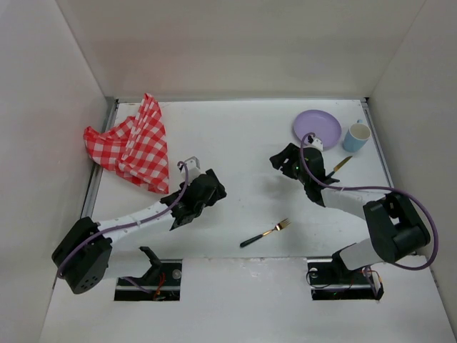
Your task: Set the dinner table for one person
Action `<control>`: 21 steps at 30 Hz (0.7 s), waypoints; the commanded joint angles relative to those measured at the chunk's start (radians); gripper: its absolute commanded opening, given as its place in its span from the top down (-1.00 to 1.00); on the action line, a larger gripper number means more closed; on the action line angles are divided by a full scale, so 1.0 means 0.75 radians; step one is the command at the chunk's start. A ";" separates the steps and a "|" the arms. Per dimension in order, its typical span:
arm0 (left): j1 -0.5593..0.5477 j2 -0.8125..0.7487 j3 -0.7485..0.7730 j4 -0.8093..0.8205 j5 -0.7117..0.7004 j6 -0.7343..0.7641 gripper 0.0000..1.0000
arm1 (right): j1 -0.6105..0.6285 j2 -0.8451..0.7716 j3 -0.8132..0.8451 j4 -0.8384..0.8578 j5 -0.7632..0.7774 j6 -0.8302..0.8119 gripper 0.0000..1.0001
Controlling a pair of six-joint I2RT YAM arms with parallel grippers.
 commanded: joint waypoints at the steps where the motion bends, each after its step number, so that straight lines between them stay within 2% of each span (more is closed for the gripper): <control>1: -0.002 -0.006 0.063 0.043 0.015 0.022 -0.32 | -0.006 0.013 0.018 0.072 -0.021 0.002 -0.36; 7: 0.023 -0.055 0.028 0.106 0.021 0.032 -0.31 | 0.001 -0.001 0.016 0.072 -0.007 -0.006 -0.35; 11: 0.065 -0.137 0.028 0.090 -0.022 0.077 -0.26 | 0.001 0.007 0.027 0.070 -0.027 -0.008 -0.24; 13: 0.123 -0.188 0.034 0.051 -0.054 0.090 -0.24 | 0.001 0.003 0.031 0.070 -0.019 -0.022 -0.01; 15: 0.221 -0.265 0.055 -0.030 -0.085 0.102 -0.20 | 0.003 0.019 0.039 0.064 -0.033 -0.022 0.36; 17: 0.313 -0.351 0.055 -0.082 -0.136 0.134 -0.06 | 0.009 0.025 0.055 0.047 -0.058 -0.026 0.59; 21: 0.545 -0.533 0.033 -0.194 -0.267 0.124 0.38 | 0.029 0.038 0.072 0.035 -0.042 -0.053 0.60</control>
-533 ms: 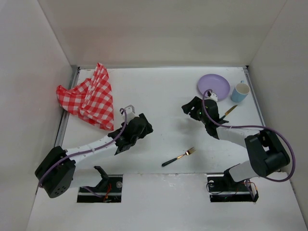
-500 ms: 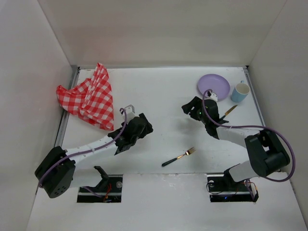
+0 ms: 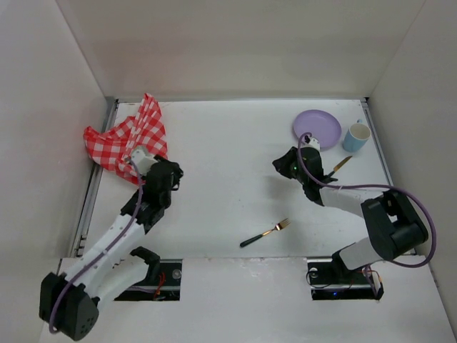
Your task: Set the dinner table for one person
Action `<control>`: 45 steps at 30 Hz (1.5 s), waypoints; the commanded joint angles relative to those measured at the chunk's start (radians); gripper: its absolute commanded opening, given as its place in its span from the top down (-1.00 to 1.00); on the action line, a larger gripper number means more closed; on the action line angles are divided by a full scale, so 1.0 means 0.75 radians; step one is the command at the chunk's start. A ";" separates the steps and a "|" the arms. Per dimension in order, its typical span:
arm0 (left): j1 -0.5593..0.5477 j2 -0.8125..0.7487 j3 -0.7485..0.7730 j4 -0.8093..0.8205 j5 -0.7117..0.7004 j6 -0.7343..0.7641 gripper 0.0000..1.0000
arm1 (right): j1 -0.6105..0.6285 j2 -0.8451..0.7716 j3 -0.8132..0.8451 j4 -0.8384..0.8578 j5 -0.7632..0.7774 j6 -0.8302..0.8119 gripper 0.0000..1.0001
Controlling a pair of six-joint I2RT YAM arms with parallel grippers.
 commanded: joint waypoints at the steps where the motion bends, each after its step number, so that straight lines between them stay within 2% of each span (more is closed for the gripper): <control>1: 0.192 -0.140 0.026 -0.144 -0.159 0.005 0.45 | 0.017 0.022 0.062 0.034 -0.018 -0.031 0.54; 2: 0.249 -0.163 0.022 -0.167 -0.163 -0.007 0.49 | 0.017 0.030 0.067 0.032 -0.024 -0.029 0.48; 5: 0.433 -0.204 -0.021 -0.182 -0.147 -0.036 0.50 | 0.042 0.042 0.083 0.032 -0.028 -0.041 -0.01; 7: 0.538 -0.155 -0.031 -0.163 -0.078 -0.046 0.33 | 0.046 0.055 0.089 0.032 -0.024 -0.049 -0.29; 9: 0.614 -0.077 -0.025 -0.143 -0.004 -0.048 0.13 | 0.050 0.067 0.097 0.032 -0.036 -0.043 -0.41; 13: 0.698 0.113 -0.072 0.071 0.088 -0.075 -0.19 | 0.075 0.073 0.110 0.032 -0.059 -0.055 -0.48; 18: 0.737 0.362 -0.072 0.307 0.207 -0.075 -0.25 | 0.087 0.089 0.124 0.028 -0.087 -0.059 -0.50; 21: 0.751 0.503 -0.058 0.401 0.217 -0.071 -0.22 | 0.103 0.095 0.132 0.028 -0.085 -0.067 -0.51; 24: 0.753 0.626 -0.050 0.454 0.260 -0.083 0.06 | 0.109 0.112 0.144 0.018 -0.097 -0.063 -0.51; 29: 0.629 0.878 -0.028 0.638 0.413 -0.114 0.57 | 0.107 0.091 0.132 0.013 -0.073 -0.074 -0.51; 32: 0.465 1.039 0.005 0.767 0.501 -0.165 0.73 | 0.107 0.087 0.128 0.013 -0.077 -0.069 -0.51; 36: 0.216 1.250 0.122 0.888 0.609 -0.208 0.81 | 0.107 0.077 0.122 0.011 -0.046 -0.084 -0.52; 39: 0.068 1.330 0.210 0.921 0.667 -0.196 0.84 | 0.101 0.055 0.118 -0.003 -0.040 -0.094 -0.52; 42: -0.036 1.357 0.300 0.905 0.761 -0.131 0.84 | 0.101 0.032 0.110 -0.009 0.001 -0.114 -0.52; 45: -0.077 1.333 0.355 0.829 0.818 -0.020 0.84 | 0.107 0.002 0.112 -0.038 0.023 -0.135 -0.52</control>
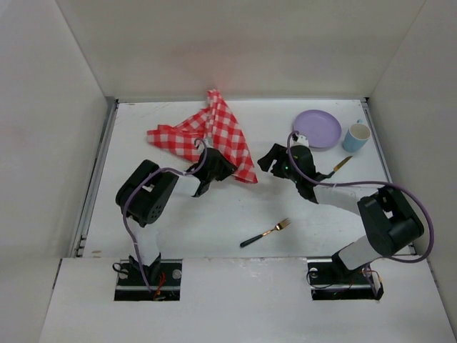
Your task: Set the dinner table for one person
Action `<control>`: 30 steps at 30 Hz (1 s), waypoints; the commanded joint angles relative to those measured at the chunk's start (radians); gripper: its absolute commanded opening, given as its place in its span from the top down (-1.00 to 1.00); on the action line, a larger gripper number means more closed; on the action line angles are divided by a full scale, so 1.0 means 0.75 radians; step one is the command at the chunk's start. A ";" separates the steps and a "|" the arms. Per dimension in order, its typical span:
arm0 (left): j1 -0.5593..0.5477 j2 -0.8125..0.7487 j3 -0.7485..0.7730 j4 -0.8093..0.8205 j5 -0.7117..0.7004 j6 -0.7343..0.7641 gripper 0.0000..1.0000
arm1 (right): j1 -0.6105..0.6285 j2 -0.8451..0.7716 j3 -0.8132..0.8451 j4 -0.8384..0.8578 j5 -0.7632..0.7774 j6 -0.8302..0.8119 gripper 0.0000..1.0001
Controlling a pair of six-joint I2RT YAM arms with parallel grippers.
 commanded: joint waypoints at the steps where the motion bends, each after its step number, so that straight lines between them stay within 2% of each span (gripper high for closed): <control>1: -0.030 -0.046 0.042 -0.140 0.140 0.143 0.83 | 0.006 -0.075 0.022 0.007 0.063 -0.054 -0.53; 3: -0.009 -0.120 0.022 -0.214 0.091 0.174 0.72 | 0.008 -0.085 0.022 0.005 0.091 -0.068 -0.53; 7: 0.054 -0.320 -0.072 -0.292 -0.042 0.204 0.02 | 0.035 -0.083 0.059 -0.036 0.098 -0.101 -0.52; 10: 0.081 -0.476 -0.139 -0.292 -0.062 0.205 -0.16 | 0.080 -0.077 0.108 -0.060 0.118 -0.143 -0.42; 14: 0.124 -0.711 -0.248 -0.284 -0.091 0.194 -0.17 | 0.182 -0.018 0.240 -0.152 0.100 -0.201 0.25; 16: 0.154 -0.795 -0.293 -0.290 -0.126 0.178 -0.17 | 0.251 0.052 0.339 -0.214 0.106 -0.242 0.40; 19: 0.205 -0.853 -0.348 -0.316 -0.132 0.129 -0.14 | 0.331 0.197 0.519 -0.308 0.116 -0.323 0.31; 20: 0.216 -0.855 -0.367 -0.324 -0.132 0.107 -0.13 | 0.354 0.252 0.592 -0.348 0.122 -0.358 0.19; 23: 0.250 -0.853 -0.420 -0.320 -0.126 0.043 -0.11 | 0.401 0.405 0.807 -0.487 0.120 -0.466 -0.33; 27: 0.287 -0.875 -0.502 -0.280 -0.120 0.012 -0.06 | 0.446 0.581 1.054 -0.623 0.157 -0.589 -0.46; 30: 0.320 -0.912 -0.559 -0.277 -0.130 -0.012 -0.01 | 0.464 0.710 1.234 -0.733 0.208 -0.661 -0.48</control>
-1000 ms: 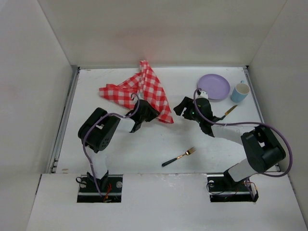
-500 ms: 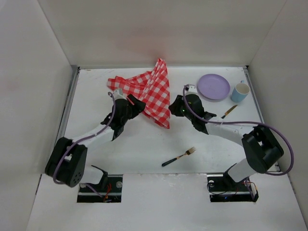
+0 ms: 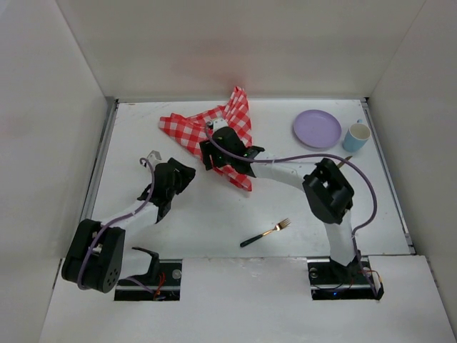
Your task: Set the dinner table for one person
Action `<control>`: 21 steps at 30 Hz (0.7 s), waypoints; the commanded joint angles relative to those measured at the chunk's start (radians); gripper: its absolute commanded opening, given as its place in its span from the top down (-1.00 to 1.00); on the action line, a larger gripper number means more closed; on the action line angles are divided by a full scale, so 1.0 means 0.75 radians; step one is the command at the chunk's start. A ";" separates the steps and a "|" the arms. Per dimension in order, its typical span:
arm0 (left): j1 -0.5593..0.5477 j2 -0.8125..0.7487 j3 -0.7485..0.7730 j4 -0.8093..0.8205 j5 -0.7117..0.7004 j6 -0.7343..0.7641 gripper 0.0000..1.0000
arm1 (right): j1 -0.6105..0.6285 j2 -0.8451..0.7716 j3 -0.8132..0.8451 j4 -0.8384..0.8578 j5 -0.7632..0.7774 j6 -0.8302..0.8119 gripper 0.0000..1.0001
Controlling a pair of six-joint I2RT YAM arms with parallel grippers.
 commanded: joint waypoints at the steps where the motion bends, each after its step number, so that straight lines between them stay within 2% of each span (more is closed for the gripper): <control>1: 0.046 -0.080 -0.073 0.027 -0.016 -0.066 0.00 | 0.022 0.107 0.220 -0.180 0.091 -0.157 -0.48; 6: 0.141 -0.162 -0.161 0.021 0.000 -0.090 0.02 | 0.053 0.275 0.431 -0.264 0.236 -0.249 -0.45; 10: 0.163 -0.170 -0.190 0.033 0.050 -0.078 0.02 | 0.081 0.371 0.542 -0.278 0.334 -0.319 -0.33; 12: 0.153 -0.160 -0.192 0.033 0.048 -0.078 0.02 | 0.091 0.406 0.587 -0.280 0.381 -0.327 -0.19; 16: 0.106 -0.109 -0.182 0.049 0.031 -0.070 0.02 | 0.093 0.427 0.644 -0.264 0.402 -0.276 0.33; 21: 0.022 -0.007 -0.106 0.057 0.009 -0.047 -0.04 | 0.081 0.302 0.559 -0.170 0.398 -0.119 0.57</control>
